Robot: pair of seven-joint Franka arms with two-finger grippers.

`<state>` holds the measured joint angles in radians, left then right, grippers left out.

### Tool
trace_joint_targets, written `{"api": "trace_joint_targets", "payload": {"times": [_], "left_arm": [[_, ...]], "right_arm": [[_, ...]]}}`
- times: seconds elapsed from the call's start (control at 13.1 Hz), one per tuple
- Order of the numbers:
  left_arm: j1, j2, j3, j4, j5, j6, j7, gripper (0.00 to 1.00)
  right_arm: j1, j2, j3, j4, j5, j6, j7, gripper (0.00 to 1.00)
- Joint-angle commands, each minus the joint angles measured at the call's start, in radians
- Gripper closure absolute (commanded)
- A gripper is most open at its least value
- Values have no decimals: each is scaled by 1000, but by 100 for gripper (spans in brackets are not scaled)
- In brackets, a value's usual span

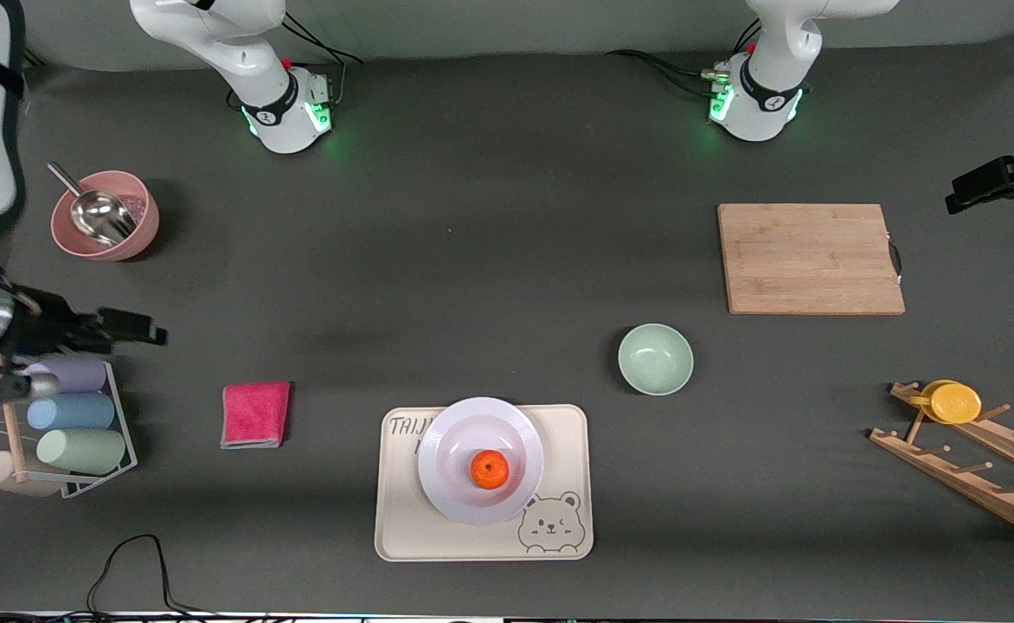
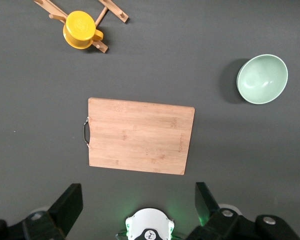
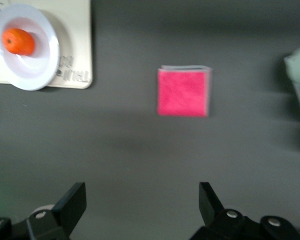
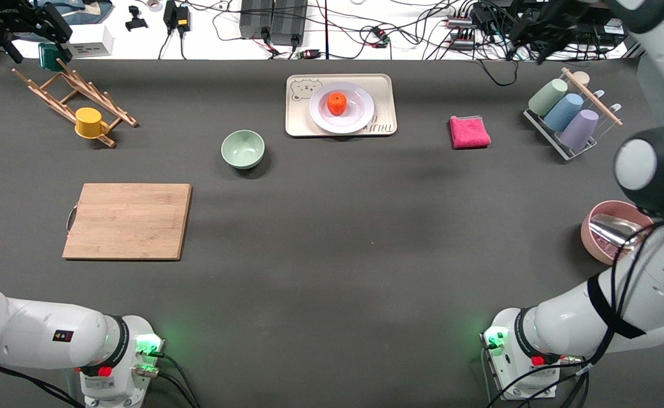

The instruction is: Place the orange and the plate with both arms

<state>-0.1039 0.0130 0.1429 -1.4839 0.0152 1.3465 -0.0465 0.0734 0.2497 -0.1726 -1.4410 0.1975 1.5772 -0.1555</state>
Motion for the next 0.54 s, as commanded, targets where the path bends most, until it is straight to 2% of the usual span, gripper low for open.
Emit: {"api": "trace_joint_targets", "payload": {"times": [0.0,0.15,0.23,0.46], "left_arm": [[-13,-25,-8,-27,11,28,-26,0],[-13,-25,-11,-27,9,26,-27,0],[-14,-24,-14,-27,8,26,-30,0],[-13,-24,-26,-27,5,25,-29,0]], "right_arm": [[-7,-95,19,-65,-133,-26,80,0],[-39,-118,57,-65,-173,-34,126,0],[-70,-122,95,-62,-179,-32,126,0],[-78,-125,108,-53,-201,-28,126,0]]}}
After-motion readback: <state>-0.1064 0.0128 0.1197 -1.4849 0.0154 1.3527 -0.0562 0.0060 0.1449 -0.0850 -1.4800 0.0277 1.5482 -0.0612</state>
